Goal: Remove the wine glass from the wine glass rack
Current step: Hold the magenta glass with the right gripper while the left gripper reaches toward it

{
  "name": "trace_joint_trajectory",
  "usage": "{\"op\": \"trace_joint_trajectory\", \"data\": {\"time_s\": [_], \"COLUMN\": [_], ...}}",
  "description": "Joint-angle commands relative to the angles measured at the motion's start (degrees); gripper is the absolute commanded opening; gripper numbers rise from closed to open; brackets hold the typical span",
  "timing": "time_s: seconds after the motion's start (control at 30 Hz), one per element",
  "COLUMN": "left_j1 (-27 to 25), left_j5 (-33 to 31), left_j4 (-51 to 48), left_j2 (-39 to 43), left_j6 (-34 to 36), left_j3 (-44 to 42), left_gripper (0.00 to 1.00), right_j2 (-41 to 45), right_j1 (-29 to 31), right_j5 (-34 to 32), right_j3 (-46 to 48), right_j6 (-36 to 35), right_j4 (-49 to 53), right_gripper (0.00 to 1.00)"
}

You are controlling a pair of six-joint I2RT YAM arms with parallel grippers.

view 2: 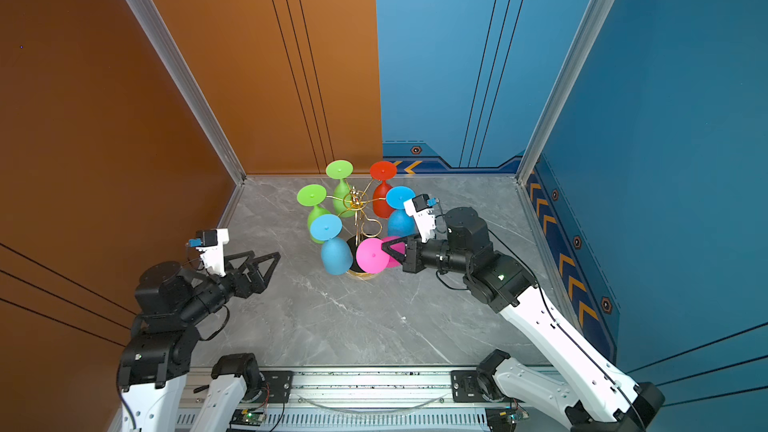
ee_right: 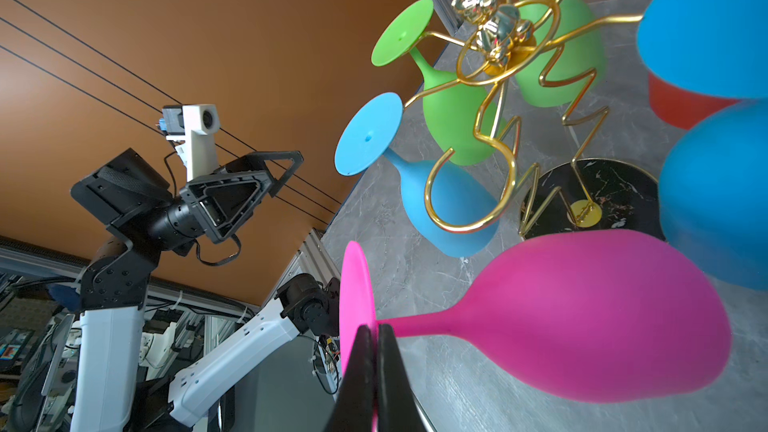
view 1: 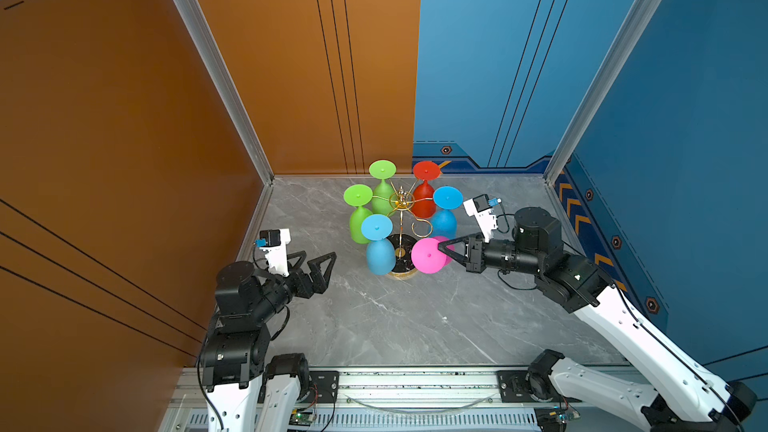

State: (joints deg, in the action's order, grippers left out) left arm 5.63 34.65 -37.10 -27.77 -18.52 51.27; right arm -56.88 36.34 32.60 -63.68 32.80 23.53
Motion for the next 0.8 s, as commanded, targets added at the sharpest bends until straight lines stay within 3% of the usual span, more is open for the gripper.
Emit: {"op": "trace_joint_trajectory", "data": {"time_s": [0.0,0.2,0.3,0.6,0.77], "left_j1": [0.3,0.0,-0.8,-7.1,-15.1], "left_j5": [9.1,22.3,24.4,21.6,15.7], "left_j4": [-4.5,-4.5,-4.4,-3.9,2.6], "left_j2": [0.7,0.9,1.1,1.9,1.2], "left_j6": [-2.9,-6.1,-7.1,-10.0,-13.9], "left_j3": [1.9,0.6,-1.5,-1.9,-4.7], "left_gripper": [0.97,0.95,0.91,0.77,0.69], "right_j2": [1.4,4.2,5.6,6.8,6.2], "right_j1": [0.2,0.4,0.7,3.0,5.7], "right_j5": [2.1,3.0,3.1,7.1,6.3], "right_j3": [1.7,3.7,4.2,8.0,7.9], "right_j6": [-1.8,-2.1,-2.0,-0.9,-1.5], "right_j4": [0.7,0.3,0.1,-5.8,-6.5], "right_gripper": [0.0,0.0,0.0,0.0,0.0]}}
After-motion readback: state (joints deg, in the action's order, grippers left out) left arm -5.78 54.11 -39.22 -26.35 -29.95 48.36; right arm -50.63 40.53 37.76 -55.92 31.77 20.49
